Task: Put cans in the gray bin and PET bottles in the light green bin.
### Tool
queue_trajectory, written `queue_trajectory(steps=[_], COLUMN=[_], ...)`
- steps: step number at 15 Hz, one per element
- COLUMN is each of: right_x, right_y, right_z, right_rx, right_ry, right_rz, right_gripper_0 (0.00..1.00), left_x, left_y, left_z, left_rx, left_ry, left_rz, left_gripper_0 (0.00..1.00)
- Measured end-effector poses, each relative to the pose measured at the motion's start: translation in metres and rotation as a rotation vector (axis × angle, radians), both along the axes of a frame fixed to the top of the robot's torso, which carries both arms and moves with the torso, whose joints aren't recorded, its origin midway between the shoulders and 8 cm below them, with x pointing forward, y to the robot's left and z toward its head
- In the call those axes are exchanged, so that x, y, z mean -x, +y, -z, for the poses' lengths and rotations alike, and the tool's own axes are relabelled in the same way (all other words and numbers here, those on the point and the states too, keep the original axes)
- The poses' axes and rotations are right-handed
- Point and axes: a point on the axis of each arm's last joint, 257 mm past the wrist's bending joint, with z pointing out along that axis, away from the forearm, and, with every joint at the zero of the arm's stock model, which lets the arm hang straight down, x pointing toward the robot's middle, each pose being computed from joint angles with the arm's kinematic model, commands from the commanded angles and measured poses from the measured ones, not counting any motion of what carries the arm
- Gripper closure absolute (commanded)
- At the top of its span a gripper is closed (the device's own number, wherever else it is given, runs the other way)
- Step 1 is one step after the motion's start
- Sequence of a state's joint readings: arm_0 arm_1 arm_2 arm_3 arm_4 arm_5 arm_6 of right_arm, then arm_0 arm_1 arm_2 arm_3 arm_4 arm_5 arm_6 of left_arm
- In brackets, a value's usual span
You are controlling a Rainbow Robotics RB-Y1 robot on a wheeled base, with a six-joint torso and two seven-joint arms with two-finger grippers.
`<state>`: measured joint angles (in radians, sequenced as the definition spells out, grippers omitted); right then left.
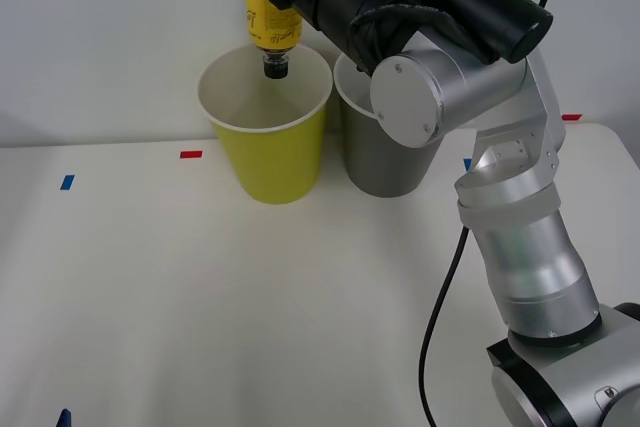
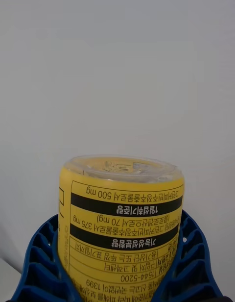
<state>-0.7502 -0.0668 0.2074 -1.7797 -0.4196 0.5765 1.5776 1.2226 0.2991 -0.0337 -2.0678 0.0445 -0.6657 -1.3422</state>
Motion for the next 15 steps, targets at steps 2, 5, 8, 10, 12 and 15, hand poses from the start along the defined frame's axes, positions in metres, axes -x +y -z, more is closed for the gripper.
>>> queue_trajectory(steps=[2, 5, 8, 10, 12, 15], right_x=[-0.006, -0.010, -0.009, -0.010, -0.011, -0.012], right_y=[0.007, 0.022, 0.028, 0.026, 0.024, 0.023], right_z=[-0.001, 0.004, 0.004, 0.005, 0.005, 0.006], right_rx=[-0.012, -0.012, 0.013, 0.039, 0.053, 0.065], right_ry=[-0.037, -0.077, -0.092, -0.111, -0.125, -0.131], right_rz=[-0.001, -0.013, -0.016, -0.006, 0.005, 0.011], right_gripper_0=[1.00, 1.00, 1.00, 1.00, 1.00, 1.00], left_x=[0.000, 0.000, 0.000, 0.000, 0.000, 0.000], left_y=[0.000, 0.000, 0.000, 0.000, 0.000, 0.000], left_z=[0.000, 0.000, 0.000, 0.000, 0.000, 0.000], left_rx=[0.000, 0.000, 0.000, 0.000, 0.000, 0.000], left_ry=[0.000, 0.000, 0.000, 0.000, 0.000, 0.000], left_rz=[0.000, 0.000, 0.000, 0.000, 0.000, 0.000], left_gripper_0=[0.00, 0.00, 0.00, 0.00, 0.00, 0.00])
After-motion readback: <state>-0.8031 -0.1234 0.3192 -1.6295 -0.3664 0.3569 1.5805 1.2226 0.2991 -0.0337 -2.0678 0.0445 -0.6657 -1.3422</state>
